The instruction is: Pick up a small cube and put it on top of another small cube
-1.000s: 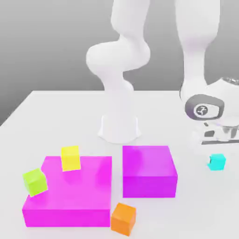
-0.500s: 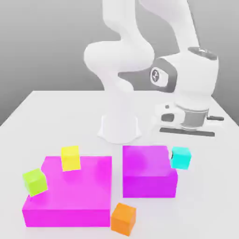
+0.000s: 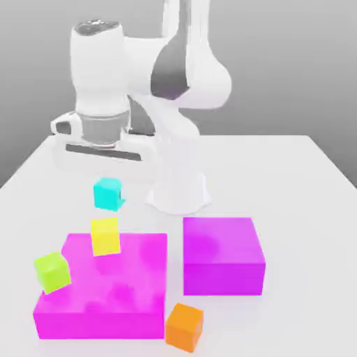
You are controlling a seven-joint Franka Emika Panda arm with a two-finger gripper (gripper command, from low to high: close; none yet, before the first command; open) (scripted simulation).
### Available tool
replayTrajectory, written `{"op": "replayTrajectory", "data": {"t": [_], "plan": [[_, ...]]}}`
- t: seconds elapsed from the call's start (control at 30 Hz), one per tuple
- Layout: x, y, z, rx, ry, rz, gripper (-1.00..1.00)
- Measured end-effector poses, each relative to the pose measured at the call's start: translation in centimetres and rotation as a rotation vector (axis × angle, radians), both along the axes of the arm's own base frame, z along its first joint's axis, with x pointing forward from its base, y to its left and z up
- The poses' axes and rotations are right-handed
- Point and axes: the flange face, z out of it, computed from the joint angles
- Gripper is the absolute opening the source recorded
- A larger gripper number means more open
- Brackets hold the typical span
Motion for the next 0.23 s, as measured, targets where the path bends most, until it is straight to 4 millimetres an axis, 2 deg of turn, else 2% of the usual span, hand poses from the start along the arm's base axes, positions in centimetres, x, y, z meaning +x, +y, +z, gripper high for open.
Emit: {"op": "replayTrajectory", "data": {"t": [0.13, 0.17, 0.23], "plan": [[-0.2, -0.3, -3.9, 0.0, 0.0, -0.002, -1.0], [-0.3, -0.3, -4.6, 0.0, 0.0, -0.003, 1.0], [-0.3, -0.3, -4.6, 0.0, 0.0, -0.003, 1.0]]}}
